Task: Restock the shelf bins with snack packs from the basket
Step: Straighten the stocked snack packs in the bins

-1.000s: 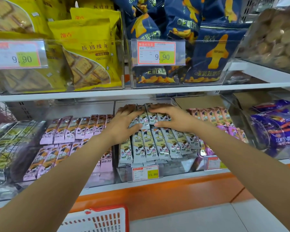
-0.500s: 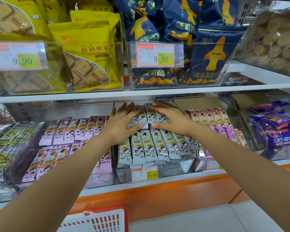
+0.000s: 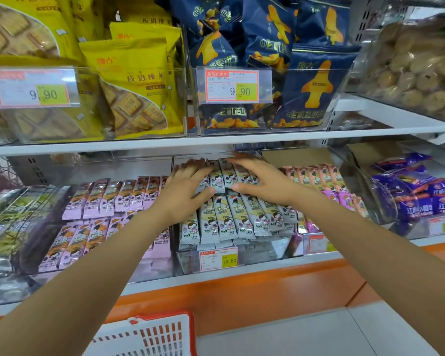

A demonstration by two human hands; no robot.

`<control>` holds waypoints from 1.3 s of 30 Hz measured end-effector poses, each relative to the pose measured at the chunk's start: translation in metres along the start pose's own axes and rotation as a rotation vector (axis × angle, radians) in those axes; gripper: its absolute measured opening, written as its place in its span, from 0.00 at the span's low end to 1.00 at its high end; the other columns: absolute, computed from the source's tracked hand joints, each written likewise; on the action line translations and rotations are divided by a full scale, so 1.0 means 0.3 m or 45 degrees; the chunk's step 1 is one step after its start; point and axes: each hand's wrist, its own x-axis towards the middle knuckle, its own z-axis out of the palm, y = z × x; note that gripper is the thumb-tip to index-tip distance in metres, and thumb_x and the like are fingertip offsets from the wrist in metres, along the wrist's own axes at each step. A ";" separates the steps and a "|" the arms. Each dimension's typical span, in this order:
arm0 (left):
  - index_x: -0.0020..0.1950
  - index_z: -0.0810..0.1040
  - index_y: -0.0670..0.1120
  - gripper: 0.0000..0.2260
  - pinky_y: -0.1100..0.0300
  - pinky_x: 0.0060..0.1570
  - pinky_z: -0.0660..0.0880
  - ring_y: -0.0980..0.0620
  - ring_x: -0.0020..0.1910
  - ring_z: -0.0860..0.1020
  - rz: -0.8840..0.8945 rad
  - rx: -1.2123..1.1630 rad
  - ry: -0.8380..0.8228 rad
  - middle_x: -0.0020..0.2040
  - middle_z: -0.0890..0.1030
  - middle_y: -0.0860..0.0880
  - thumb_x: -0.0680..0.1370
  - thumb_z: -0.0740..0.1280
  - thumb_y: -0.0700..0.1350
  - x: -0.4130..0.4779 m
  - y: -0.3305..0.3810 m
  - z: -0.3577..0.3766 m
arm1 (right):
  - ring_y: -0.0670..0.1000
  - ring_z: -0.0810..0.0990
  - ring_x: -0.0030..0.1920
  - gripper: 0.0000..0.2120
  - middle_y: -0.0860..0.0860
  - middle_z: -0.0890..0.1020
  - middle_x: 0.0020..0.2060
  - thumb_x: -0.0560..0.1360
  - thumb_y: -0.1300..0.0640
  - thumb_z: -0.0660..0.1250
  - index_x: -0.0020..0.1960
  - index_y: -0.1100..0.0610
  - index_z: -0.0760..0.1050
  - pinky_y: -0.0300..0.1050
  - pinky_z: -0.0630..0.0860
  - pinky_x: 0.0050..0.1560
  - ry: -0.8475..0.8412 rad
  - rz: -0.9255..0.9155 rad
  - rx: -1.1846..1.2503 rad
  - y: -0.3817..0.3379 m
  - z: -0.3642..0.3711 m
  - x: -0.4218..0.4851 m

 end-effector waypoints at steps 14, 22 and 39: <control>0.79 0.60 0.56 0.31 0.49 0.74 0.49 0.46 0.77 0.62 0.350 0.265 0.051 0.78 0.63 0.49 0.78 0.49 0.69 -0.215 0.042 0.112 | 0.43 0.51 0.76 0.38 0.44 0.56 0.78 0.73 0.28 0.51 0.78 0.44 0.55 0.47 0.47 0.76 -0.072 -0.096 -0.290 -0.021 0.129 -0.277; 0.77 0.65 0.52 0.32 0.45 0.76 0.52 0.45 0.76 0.63 0.327 0.267 0.135 0.77 0.66 0.48 0.78 0.51 0.68 -0.217 0.057 0.122 | 0.41 0.50 0.76 0.35 0.43 0.55 0.78 0.76 0.35 0.62 0.78 0.45 0.57 0.44 0.44 0.76 0.006 -0.098 -0.187 -0.025 0.119 -0.280; 0.74 0.71 0.53 0.31 0.45 0.69 0.67 0.44 0.71 0.71 0.269 0.409 0.160 0.72 0.73 0.47 0.79 0.48 0.68 -0.163 0.120 0.152 | 0.49 0.58 0.75 0.34 0.48 0.63 0.75 0.75 0.32 0.58 0.77 0.47 0.60 0.50 0.55 0.73 0.127 0.023 -0.279 0.050 0.110 -0.318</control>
